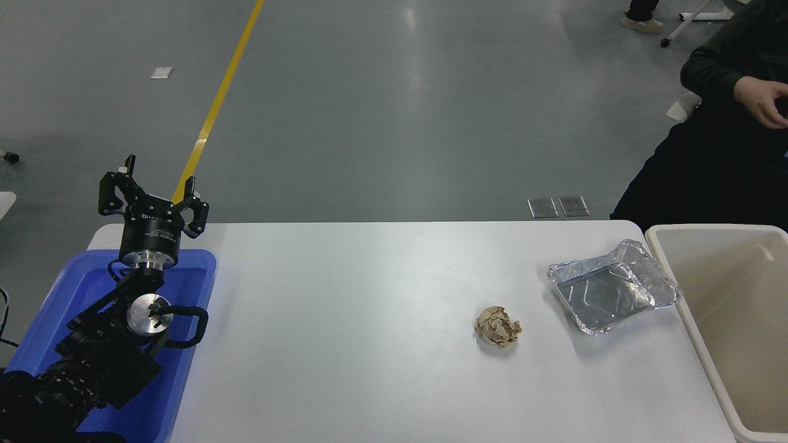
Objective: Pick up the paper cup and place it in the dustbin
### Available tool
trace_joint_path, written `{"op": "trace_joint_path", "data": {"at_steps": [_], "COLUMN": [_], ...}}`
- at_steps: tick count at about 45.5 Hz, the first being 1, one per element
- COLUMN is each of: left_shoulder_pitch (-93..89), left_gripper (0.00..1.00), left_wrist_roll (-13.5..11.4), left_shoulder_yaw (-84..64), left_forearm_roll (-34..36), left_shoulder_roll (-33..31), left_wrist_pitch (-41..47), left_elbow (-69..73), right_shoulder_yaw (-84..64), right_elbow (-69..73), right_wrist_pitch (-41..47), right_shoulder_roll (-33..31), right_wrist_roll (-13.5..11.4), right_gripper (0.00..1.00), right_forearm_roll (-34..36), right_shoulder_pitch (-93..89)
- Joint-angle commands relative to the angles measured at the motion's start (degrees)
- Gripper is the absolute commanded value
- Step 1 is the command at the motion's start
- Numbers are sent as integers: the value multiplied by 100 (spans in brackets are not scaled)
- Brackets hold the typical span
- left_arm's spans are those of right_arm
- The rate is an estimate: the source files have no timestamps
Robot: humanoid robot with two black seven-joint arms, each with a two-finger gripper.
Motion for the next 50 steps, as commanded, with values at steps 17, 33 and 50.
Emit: {"op": "trace_joint_path", "data": {"at_steps": [17, 33, 50], "left_shoulder_pitch": [0, 0, 0], "left_gripper": [99, 99, 99], "left_wrist_roll": [0, 0, 0], "left_shoulder_yaw": [0, 0, 9], "left_forearm_roll": [0, 0, 0], "left_shoulder_roll": [0, 0, 0], "left_wrist_pitch": [0, 0, 0], "left_elbow": [0, 0, 0], "right_shoulder_yaw": [80, 89, -227], "right_elbow": [194, 282, 282], "right_wrist_pitch": [-134, -98, -46], "right_shoulder_roll": [452, 443, 417], "right_wrist_roll": [-11, 33, 33], "right_gripper": [0, 100, 100], "right_forearm_roll": [39, 39, 39], "right_shoulder_pitch": [-124, -116, -28]}}
